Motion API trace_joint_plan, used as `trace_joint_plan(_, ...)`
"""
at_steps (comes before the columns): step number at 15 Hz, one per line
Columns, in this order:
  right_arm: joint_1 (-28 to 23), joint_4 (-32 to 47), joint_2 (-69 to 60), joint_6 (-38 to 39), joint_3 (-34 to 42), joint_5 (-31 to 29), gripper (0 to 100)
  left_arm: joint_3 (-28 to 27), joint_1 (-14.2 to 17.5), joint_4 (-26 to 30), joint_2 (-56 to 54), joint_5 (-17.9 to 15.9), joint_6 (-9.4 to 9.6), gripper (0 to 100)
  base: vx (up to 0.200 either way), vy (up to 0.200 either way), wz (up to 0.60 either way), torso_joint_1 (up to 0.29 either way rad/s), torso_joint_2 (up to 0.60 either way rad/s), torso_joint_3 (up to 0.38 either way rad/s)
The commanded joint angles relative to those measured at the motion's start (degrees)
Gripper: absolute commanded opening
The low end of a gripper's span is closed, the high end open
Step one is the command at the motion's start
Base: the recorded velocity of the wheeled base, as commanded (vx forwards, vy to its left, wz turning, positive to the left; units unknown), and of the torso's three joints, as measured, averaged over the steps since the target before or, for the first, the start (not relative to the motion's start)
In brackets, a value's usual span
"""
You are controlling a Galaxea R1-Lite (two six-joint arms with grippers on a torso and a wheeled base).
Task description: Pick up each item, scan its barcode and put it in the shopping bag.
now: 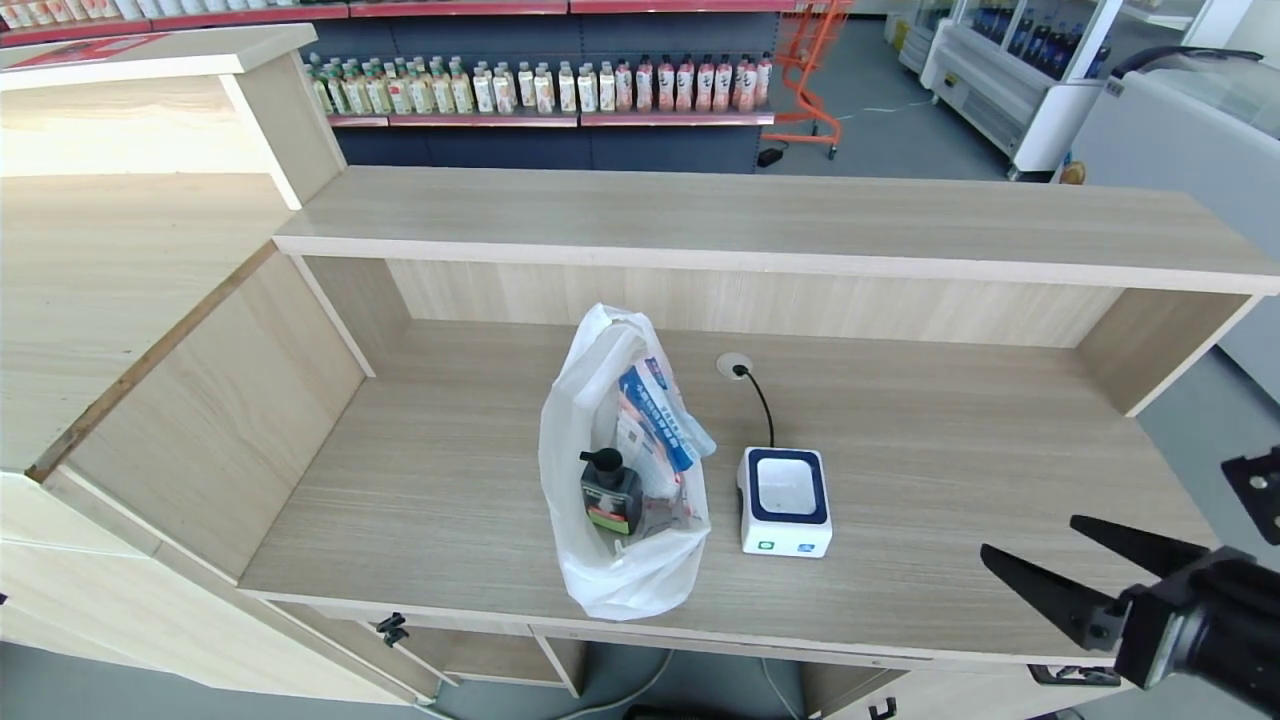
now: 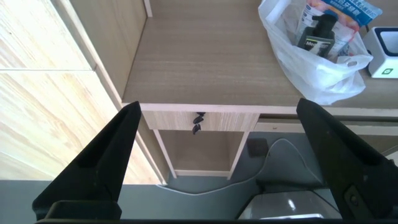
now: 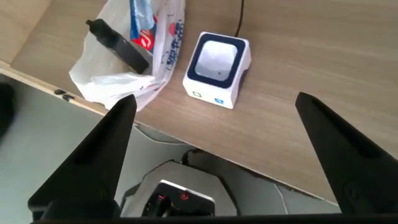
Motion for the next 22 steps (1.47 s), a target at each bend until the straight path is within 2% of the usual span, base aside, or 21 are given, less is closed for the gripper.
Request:
trace_joint_plan(1,-6.1,15.5,-30.5,-1.6,8.2,-6.1,100,0.0,0.0,0.0,0.1,0.0,0.00,100,0.000,0.000,0.00,0.000,0.00,0.000)
trace_joint_plan(2,-9.3,21.8,-37.5,-2.6,8.2,-5.5,100,0.1,0.0,0.0,0.0,0.0,0.00,100,0.000,0.000,0.00,0.000,0.00,0.000)
trace_joint_plan(4,-15.0,34.1,-52.4,-6.7,8.2,-0.6,100,0.0,0.0,0.0,0.1,0.0,0.00,100,0.000,0.000,0.00,0.000,0.00,0.000)
trace_joint_plan(5,-16.8,40.4,-60.0,-7.1,8.2,0.1,100,0.0,0.0,0.0,0.1,0.0,0.00,100,0.000,0.000,0.00,0.000,0.00,0.000)
trace_joint_plan(6,-16.8,43.3,-63.4,-7.1,7.7,0.0,100,0.0,0.0,0.0,0.1,0.0,0.00,100,0.000,0.000,0.00,0.000,0.00,0.000)
trace_joint_plan(8,-16.8,39.8,-64.7,-9.7,8.2,-0.3,100,0.0,0.0,0.0,0.0,0.0,0.00,100,0.000,0.000,0.00,0.000,0.00,0.000)
trace_joint_plan(12,-16.8,40.9,-64.7,-8.8,8.2,-0.4,100,0.1,0.0,0.0,0.0,0.0,0.00,100,0.000,0.000,0.00,0.000,0.00,0.000)
trace_joint_plan(13,-16.8,40.9,-64.7,-8.8,8.2,-0.4,0,0.0,0.0,0.0,0.0,0.0,0.00,100,0.000,0.000,0.00,0.000,0.00,0.000)
trace_joint_plan(22,-16.8,41.1,-64.7,-8.5,8.2,-0.5,0,0.0,0.0,0.0,0.2,0.0,-0.09,100,0.000,0.000,0.00,0.000,0.00,0.000)
